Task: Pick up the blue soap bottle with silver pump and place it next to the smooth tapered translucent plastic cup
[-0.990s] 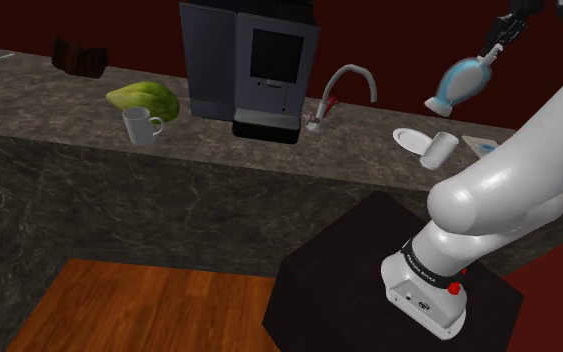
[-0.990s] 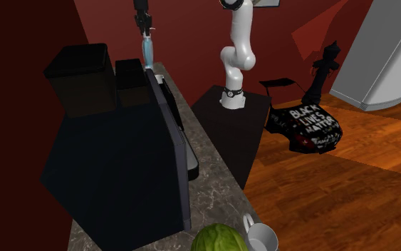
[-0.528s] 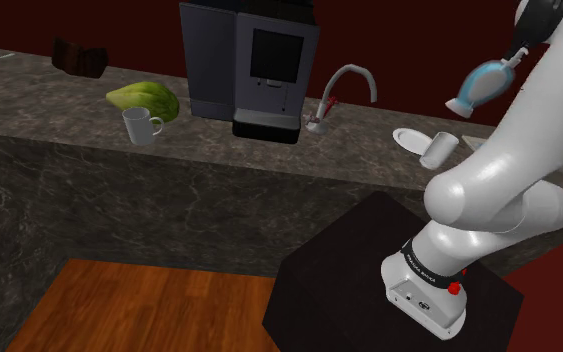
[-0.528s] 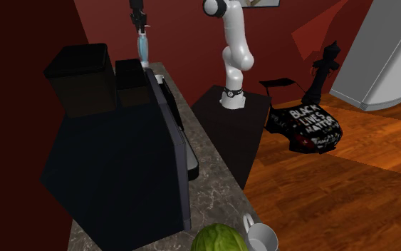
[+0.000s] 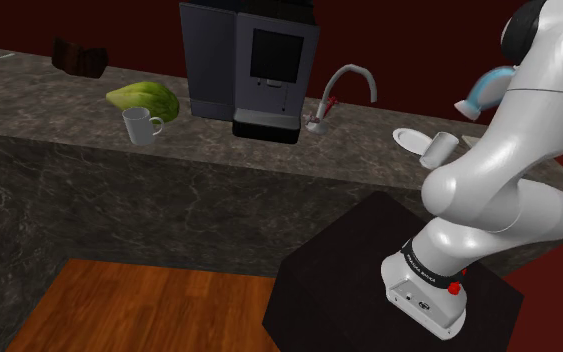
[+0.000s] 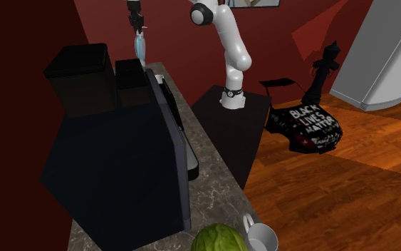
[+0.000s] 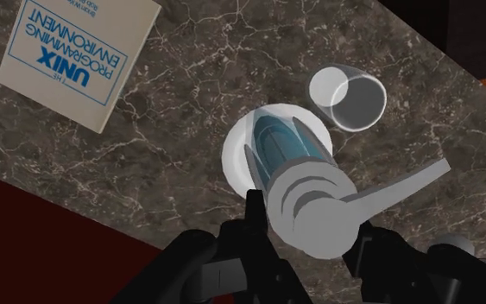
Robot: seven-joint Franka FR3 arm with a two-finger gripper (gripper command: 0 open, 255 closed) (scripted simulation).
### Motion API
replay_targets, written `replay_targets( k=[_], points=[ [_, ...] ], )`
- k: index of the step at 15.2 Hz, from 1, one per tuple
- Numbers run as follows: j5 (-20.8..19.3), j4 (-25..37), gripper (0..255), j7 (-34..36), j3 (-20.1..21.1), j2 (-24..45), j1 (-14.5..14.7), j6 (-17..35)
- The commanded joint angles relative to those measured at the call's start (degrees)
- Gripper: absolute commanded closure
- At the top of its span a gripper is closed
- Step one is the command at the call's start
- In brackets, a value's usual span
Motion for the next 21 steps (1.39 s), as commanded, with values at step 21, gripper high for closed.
replay_targets(
  k=[21],
  points=[
    [-2.6, -24.0, 255, -2.0, -0.5, -4.4, 6.7, 19.5]
  ],
)
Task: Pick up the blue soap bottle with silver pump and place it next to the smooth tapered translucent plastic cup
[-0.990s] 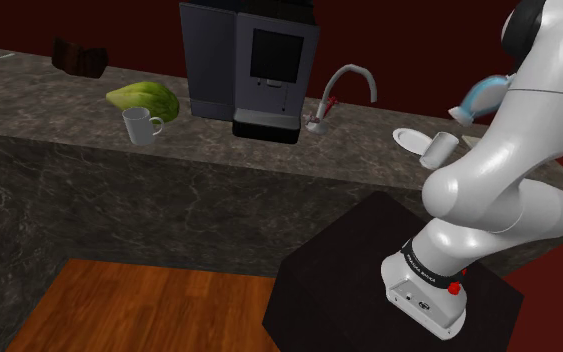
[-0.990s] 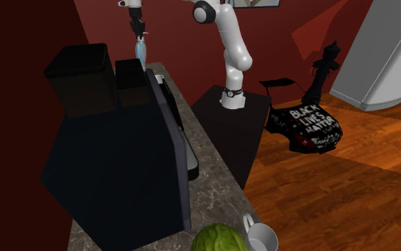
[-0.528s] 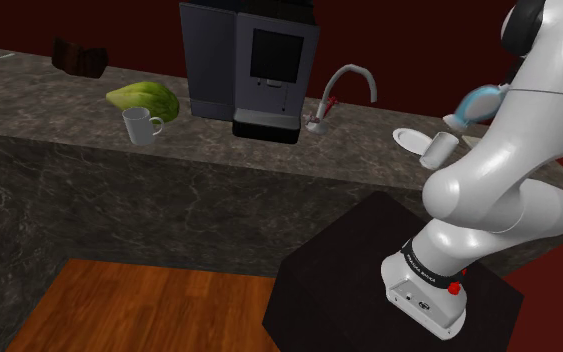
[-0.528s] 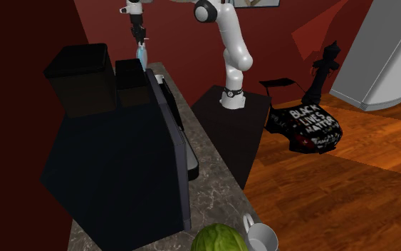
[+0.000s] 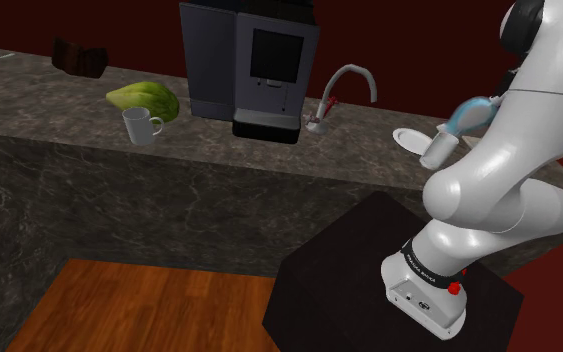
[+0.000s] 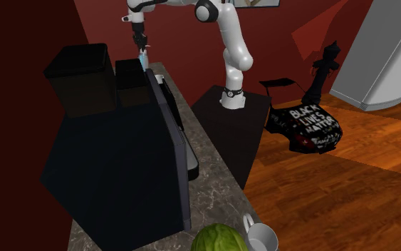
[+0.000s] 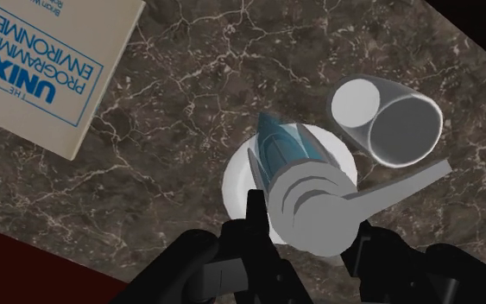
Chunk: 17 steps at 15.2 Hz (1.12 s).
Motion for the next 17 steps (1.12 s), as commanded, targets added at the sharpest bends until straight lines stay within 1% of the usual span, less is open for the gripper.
replay_targets(
  k=[1, 13, 17],
  points=[
    [0.0, -1.7, 255, -0.1, 0.0, -0.2, 0.4, 1.6],
    [1.6, -9.1, 255, -1.9, 0.9, 1.4, 1.0, 9.9],
    [1.6, -9.1, 255, -1.9, 0.9, 1.4, 1.0, 9.9]
  ],
)
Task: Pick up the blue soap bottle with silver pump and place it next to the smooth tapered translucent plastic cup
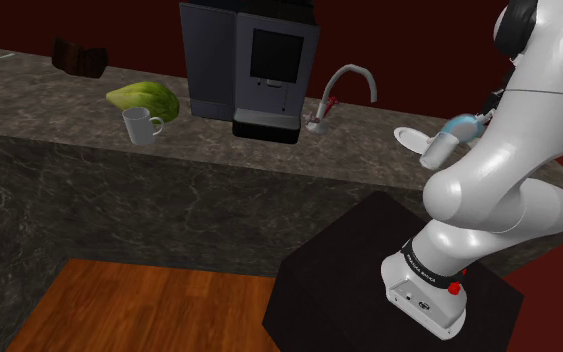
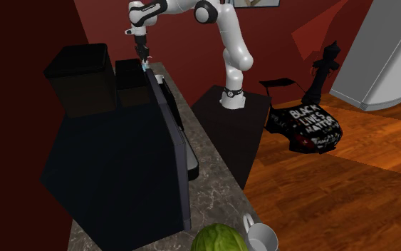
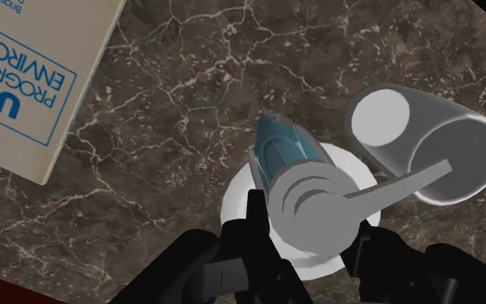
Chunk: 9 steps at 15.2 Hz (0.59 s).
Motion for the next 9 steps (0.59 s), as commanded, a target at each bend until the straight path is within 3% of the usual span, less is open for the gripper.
replay_targets(
  k=[1, 3, 4, 9],
  points=[
    [0.1, 0.0, 255, 0.0, 0.0, 0.1, 0.0, 0.0],
    [0.1, 0.0, 255, 0.0, 0.0, 0.1, 0.0, 0.0],
    [0.1, 0.0, 0, 0.0, 0.0, 0.1, 0.0, 0.0],
    [0.1, 0.0, 0, 0.0, 0.0, 0.1, 0.0, 0.0]
  ],
)
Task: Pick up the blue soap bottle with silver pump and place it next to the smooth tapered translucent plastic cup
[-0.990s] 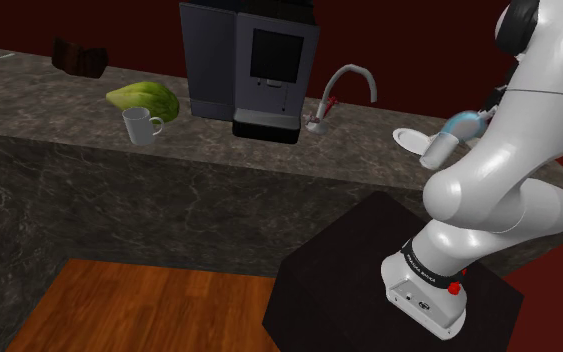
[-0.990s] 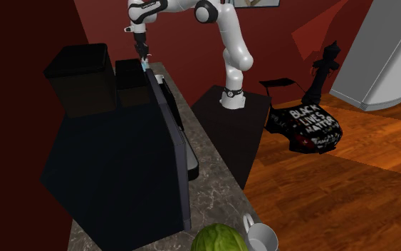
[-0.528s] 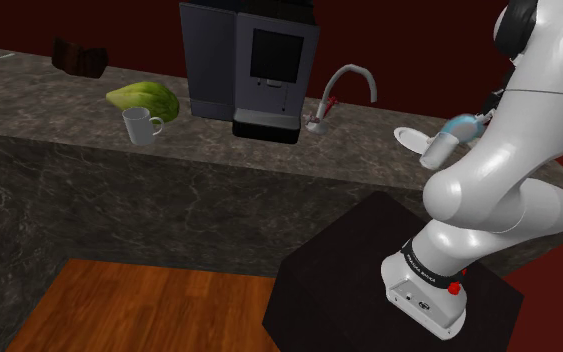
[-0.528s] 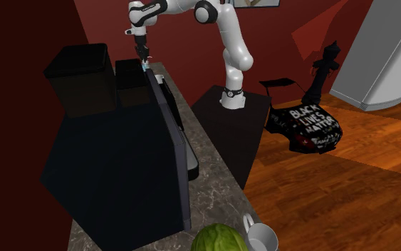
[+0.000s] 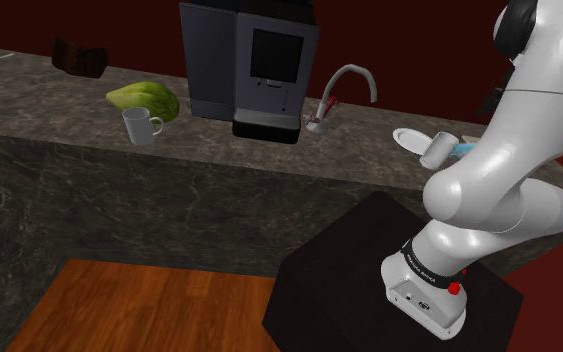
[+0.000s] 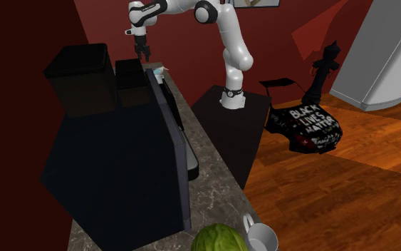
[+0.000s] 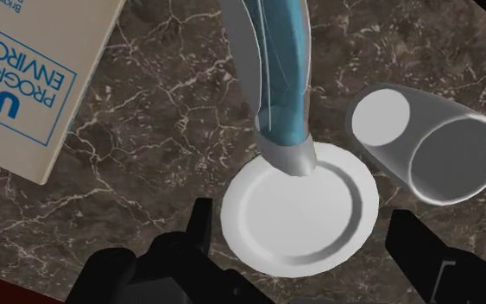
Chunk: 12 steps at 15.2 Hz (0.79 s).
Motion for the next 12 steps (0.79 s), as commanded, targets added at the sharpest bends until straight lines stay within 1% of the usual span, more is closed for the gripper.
replay_targets(
  k=[1, 4, 12],
  points=[
    [-0.4, 1.4, 0, 0.3, -0.2, -0.4, -0.1, -1.7],
    [-1.3, 5.9, 0, 1.0, -0.7, -1.1, -0.8, -6.6],
    [-1.3, 5.9, 0, 1.0, -0.7, -1.1, -0.8, -6.6]
  ],
)
